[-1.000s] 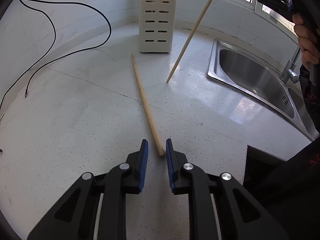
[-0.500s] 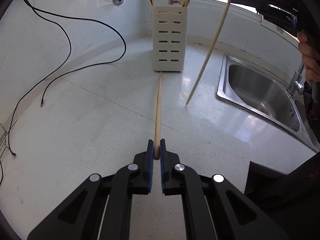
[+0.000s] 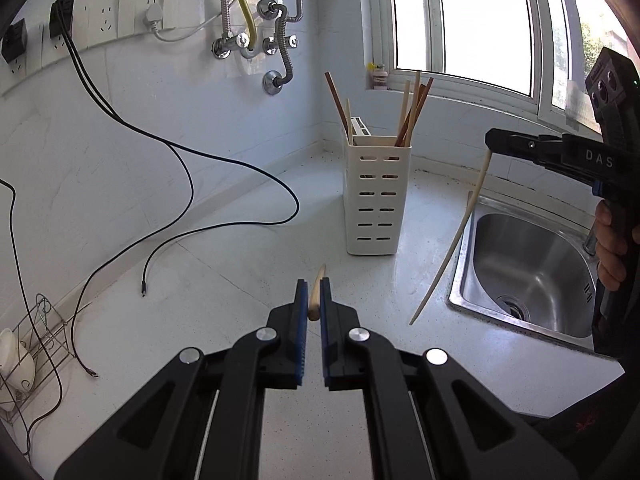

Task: Organize utensils
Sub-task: 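Carry both light chopsticks toward the white holder with both tools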

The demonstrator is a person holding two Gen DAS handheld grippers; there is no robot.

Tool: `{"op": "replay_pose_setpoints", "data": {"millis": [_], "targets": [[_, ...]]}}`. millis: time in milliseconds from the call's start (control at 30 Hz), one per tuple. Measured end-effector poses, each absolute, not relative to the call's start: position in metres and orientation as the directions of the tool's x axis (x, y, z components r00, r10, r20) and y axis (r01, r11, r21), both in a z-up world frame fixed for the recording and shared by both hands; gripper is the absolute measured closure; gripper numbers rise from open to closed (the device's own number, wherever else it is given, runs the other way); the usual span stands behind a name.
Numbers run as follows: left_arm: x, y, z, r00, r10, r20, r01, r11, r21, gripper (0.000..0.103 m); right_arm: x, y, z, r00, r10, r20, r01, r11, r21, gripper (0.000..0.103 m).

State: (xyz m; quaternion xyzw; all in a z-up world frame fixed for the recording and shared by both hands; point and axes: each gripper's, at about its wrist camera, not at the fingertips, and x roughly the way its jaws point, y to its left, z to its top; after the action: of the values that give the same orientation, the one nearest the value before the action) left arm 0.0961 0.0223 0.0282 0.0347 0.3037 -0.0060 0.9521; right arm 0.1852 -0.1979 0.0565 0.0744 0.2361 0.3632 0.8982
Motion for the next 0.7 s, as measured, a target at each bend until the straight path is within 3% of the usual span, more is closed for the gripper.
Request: {"op": "replay_pose_setpoints", "data": {"millis": [700], "targets": [[0.115, 0.009, 0.07, 0.888, 0.015, -0.459, 0.011, 0.998, 0.055, 0.098, 0.182, -0.205, 0.061, 0.632, 0.693, -0.347, -0.617, 0.721, 0.316, 0.099]]}}
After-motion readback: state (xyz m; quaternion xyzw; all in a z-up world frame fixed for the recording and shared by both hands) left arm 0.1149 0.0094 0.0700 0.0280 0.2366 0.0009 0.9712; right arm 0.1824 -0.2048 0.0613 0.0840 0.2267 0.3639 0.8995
